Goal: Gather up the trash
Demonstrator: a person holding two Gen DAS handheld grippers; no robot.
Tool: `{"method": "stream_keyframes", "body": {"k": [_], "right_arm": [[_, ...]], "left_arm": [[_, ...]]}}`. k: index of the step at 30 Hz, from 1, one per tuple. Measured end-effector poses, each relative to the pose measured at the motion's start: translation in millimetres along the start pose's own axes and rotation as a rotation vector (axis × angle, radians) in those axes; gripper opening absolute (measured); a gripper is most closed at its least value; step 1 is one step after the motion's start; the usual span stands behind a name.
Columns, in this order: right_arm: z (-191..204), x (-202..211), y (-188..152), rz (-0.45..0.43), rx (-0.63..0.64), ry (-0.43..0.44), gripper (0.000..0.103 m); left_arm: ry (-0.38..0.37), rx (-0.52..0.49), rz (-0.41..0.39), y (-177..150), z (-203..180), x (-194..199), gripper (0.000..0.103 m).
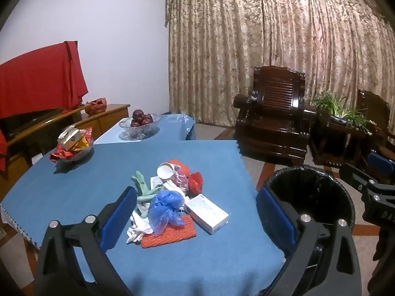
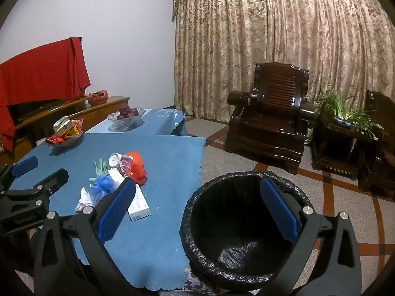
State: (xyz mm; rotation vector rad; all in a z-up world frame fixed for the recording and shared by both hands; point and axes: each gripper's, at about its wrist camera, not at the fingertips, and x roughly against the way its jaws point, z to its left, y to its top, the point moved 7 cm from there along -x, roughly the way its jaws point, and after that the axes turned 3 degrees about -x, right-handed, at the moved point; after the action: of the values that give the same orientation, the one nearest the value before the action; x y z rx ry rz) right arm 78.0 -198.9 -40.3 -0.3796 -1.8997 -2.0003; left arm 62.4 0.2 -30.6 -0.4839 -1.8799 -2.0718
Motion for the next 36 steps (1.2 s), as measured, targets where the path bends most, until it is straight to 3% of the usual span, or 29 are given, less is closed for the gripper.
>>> {"method": "stream_keyframes", "body": {"k": [36], "right_arm": [[0.5,-0.8,-0.5,-0.001,-0.002,-0.001,0.098]], "left_arm": [[0.002,0.004,0.005,-1.1,5.1,-3.8,0.097]]}}
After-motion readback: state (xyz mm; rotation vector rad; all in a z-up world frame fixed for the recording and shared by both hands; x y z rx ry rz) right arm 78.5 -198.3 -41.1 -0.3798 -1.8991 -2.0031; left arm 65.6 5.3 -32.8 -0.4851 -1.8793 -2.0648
